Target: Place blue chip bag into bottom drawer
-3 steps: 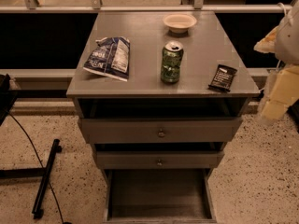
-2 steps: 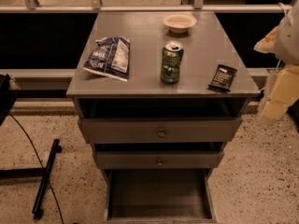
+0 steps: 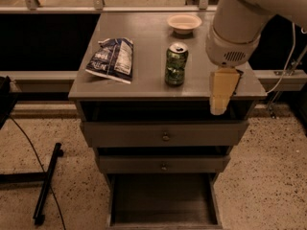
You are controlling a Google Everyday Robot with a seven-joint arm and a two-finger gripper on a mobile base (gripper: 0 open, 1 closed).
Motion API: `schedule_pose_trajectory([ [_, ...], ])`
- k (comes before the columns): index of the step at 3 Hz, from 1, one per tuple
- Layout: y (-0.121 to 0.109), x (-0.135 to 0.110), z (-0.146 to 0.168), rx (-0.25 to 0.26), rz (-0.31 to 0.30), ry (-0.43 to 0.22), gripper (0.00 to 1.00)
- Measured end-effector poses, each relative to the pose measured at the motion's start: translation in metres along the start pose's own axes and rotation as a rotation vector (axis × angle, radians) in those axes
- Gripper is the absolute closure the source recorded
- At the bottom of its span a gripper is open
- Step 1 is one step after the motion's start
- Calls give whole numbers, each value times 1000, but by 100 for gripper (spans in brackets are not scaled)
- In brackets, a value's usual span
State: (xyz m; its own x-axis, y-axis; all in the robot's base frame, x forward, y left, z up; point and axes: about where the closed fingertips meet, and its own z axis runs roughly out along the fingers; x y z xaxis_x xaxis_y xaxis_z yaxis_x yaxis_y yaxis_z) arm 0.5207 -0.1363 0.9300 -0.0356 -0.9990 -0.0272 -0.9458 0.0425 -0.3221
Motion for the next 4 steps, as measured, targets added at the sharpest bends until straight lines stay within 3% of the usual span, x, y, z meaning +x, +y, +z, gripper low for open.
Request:
schedule_pose_trajectory([
  [1,0,0,0,0,0,-1,0],
  [2,-11,-15,-3,54,-20,-41,0],
  [3,-40,-62,-11,174,-86,-95,0],
  [4,-74,-110,-12,241,-108,-155,0],
])
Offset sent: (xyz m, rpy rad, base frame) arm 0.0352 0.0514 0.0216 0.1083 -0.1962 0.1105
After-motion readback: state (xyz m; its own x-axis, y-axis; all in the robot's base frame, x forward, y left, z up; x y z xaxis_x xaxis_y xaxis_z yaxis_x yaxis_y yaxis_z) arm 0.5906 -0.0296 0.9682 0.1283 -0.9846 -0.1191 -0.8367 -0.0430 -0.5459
